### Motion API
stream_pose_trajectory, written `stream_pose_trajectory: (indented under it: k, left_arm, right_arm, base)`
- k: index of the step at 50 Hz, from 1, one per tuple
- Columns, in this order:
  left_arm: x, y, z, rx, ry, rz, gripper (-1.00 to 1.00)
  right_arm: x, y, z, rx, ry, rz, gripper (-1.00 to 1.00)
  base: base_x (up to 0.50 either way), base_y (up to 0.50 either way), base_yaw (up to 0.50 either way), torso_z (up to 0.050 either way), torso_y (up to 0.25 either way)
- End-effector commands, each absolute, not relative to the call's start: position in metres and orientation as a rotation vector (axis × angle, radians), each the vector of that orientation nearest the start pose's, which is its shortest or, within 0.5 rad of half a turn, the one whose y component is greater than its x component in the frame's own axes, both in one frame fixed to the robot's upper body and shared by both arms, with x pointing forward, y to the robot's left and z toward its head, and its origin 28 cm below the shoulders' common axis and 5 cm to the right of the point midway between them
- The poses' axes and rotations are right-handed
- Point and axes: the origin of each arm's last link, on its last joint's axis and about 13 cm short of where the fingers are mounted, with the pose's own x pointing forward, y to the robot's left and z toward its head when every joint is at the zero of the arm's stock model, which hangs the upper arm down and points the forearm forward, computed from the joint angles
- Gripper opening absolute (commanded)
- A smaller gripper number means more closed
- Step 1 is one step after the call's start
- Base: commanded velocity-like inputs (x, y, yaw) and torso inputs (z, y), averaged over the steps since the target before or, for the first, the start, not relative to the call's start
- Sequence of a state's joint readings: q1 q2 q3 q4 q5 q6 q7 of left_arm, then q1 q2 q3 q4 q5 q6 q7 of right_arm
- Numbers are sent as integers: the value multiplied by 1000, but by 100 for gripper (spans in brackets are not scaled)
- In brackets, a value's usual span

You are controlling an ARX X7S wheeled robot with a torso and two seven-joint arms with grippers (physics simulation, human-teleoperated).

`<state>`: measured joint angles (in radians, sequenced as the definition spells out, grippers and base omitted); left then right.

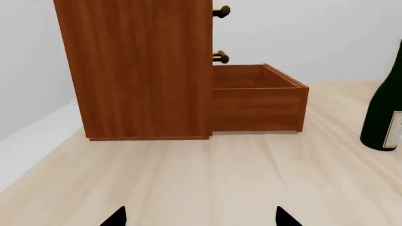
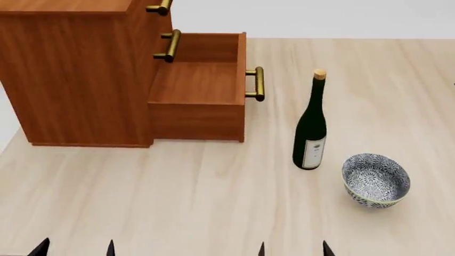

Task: Put the wine bottle in the bottom drawer of the cabinet.

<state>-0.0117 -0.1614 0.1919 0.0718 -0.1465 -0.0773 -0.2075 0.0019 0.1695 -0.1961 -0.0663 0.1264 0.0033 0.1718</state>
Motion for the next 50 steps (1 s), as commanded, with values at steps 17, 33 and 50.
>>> stream_pose_trajectory:
  k: [17, 33, 50]
  left_arm:
    - [185, 205, 159, 36, -42, -32, 100]
    - [142, 207, 203, 86, -115, -83, 100]
    - [128, 212, 213, 55, -151, -41, 100]
  right_arm:
    - [189, -101, 140, -90, -235, 60, 100]
    - [160, -100, 173, -99, -341, 61, 100]
    - [146, -96, 181, -107, -379, 81, 100]
  base:
    - [0, 0, 0, 0, 0]
    - [0, 0, 0, 0, 0]
    - [0, 0, 0, 0, 0]
